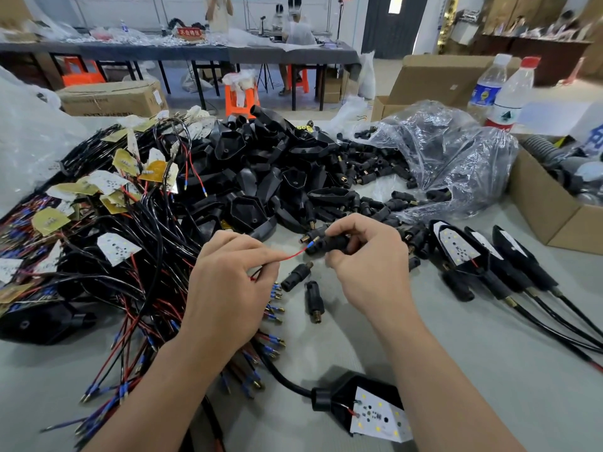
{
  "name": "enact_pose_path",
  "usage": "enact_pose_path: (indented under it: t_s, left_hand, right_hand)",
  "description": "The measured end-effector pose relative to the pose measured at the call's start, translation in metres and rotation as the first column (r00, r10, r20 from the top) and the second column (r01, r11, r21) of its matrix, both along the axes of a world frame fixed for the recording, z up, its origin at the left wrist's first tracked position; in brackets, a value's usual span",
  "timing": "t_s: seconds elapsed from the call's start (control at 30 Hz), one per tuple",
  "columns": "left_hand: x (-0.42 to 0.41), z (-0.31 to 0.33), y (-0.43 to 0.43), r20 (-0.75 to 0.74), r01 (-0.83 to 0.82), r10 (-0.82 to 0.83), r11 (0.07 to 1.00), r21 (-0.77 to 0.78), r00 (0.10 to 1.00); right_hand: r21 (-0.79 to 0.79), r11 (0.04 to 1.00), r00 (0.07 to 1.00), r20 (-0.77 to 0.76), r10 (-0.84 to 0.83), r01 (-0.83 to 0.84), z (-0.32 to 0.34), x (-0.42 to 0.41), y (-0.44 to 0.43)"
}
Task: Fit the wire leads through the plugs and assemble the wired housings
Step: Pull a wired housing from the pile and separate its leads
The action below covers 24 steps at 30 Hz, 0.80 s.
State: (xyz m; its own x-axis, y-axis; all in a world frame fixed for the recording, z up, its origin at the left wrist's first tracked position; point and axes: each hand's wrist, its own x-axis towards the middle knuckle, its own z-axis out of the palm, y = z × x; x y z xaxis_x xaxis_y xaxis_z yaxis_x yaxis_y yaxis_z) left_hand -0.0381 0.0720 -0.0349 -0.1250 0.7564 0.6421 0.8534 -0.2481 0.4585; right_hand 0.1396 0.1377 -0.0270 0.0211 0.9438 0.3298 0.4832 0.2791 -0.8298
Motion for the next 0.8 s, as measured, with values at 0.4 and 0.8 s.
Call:
enact_pose_path:
  t_s: [0.4,0.8]
  left_hand:
    - [-0.001,-0.004,0.003,-0.092,-0.008,0.008,1.000,-0.003,0.996]
    - [0.008,0.001,-0.004,0.096,0.009,-0.003,0.998,-0.068,0.995]
  right_hand:
    - [0.253,0.968,0.996,0.081,-0.021,0.000,0.006,-0.001,-0.007]
    - [0.089,0.964,0.965,0.107,0.239,-0.249,0.002,-0.013,-0.011]
